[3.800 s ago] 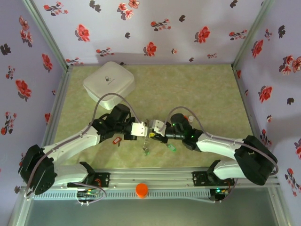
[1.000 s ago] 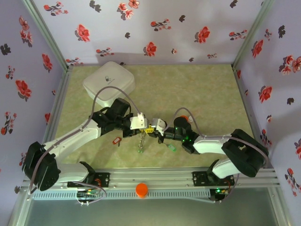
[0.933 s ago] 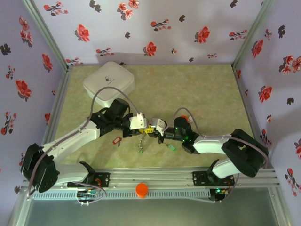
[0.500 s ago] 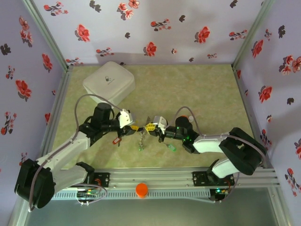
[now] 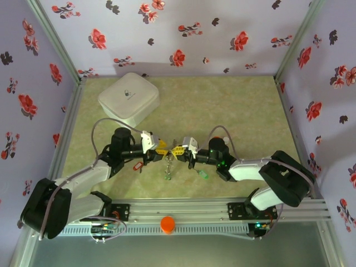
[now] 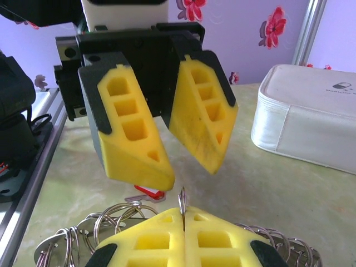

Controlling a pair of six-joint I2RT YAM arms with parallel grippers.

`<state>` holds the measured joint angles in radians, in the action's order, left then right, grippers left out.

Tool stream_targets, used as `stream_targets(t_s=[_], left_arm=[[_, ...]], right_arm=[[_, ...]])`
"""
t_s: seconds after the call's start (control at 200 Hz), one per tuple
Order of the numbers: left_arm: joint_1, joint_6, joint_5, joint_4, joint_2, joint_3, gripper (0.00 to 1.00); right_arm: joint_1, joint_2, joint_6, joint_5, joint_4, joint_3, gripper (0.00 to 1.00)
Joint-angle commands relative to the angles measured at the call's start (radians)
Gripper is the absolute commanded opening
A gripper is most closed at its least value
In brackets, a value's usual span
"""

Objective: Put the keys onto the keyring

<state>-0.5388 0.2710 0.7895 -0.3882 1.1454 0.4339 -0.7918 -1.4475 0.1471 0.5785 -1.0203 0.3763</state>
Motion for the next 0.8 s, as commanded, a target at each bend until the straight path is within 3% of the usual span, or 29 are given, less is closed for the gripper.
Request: stream_targets(t_s=[0.0, 0.645, 0.795], left_arm=[[-0.014, 0.035, 0.052, 0.045, 0.016, 0.024, 0.31], [-0.037, 0.059, 0.052, 0.029, 0.055, 0.077, 0.23], [-0.036, 0.074, 0.053, 0.047, 0.048, 0.079, 0.1]], right_arm=[[0.005, 0.019, -0.024, 0.026, -0.069, 0.002, 0.0], [0.005, -0.006, -0.046, 0.063, -0.07, 0.021, 0.0], [0.003, -0.013, -0.049, 0.068, -0.073, 0.026, 0.0]])
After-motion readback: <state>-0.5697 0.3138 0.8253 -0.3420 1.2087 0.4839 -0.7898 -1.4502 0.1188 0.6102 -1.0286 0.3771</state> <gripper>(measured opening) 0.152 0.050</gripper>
